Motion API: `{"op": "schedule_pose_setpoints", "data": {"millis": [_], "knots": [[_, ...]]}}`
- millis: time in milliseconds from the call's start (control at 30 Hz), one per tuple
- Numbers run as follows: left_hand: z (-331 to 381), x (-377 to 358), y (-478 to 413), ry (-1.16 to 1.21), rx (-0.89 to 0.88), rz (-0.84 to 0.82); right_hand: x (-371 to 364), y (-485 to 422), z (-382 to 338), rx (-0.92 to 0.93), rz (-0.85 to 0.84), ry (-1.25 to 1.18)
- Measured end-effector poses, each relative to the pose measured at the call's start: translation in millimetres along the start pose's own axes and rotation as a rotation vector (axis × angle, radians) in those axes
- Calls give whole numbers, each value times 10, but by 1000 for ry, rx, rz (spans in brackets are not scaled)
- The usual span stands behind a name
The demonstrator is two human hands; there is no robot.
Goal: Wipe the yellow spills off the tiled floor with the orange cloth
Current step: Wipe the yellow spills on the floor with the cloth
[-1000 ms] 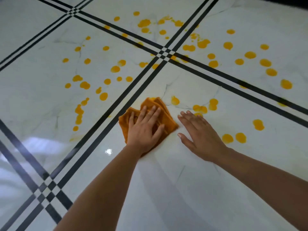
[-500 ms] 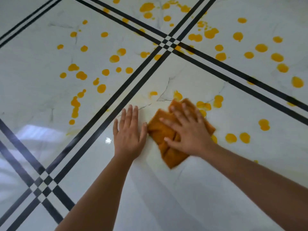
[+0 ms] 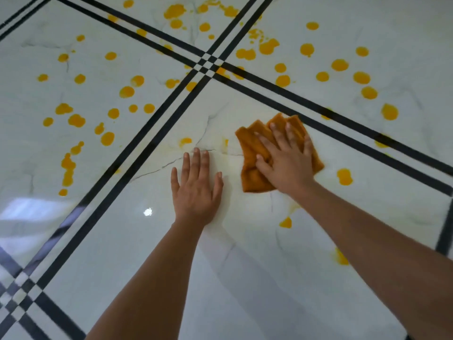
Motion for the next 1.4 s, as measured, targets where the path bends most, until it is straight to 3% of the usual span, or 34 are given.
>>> {"op": "schedule_pose_setpoints", "data": {"millis": [100,167,300,367,500,667,700,833,867,933,1033,1067,1200,1400], "knots": [[150,-39,22,15,16,14,-79,605,154,299,-21,4],[203,-62,75,25,23,11,-71,674,445,343,-30,42],[276,-92,255,7,-32,-20,3,239,426,-133,-15,-22],[324,-105,318,13,-55,-20,-20,508,289,-137,-25,-50],[431,-139,447,10,-109,-21,-49,1336,518,130,-77,43],[634,-208,616,-27,-201,-63,11,874,642,-237,-61,-20],[681,-218,632,-27,-200,-66,14,988,602,-225,-37,-31],[790,-272,709,-7,-196,-81,-47,1861,974,244,-102,29],[797,-287,730,-15,-208,-91,-30,1847,1165,289,-111,47],[841,-325,779,-24,-224,-103,40,1572,1345,113,-105,22],[941,-355,810,-2,-189,-92,24,1298,1042,-233,-38,-63],[980,-355,813,-6,-193,-90,-15,1362,933,-249,-5,-68],[1060,-318,791,-58,-255,-108,-77,1822,955,5,2,-42],[1297,-276,768,-87,-206,-137,-13,1327,951,-260,-18,-101]]}}
Point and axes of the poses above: each hand's wrist, its own y-axis away from the middle knuckle, its own x-axis out of the back of the hand, z = x × y, the point moved 1 cm from there along -y, towards the middle knuckle, and after that the axes turned 3 degrees about -x, right-handed, at the moved point
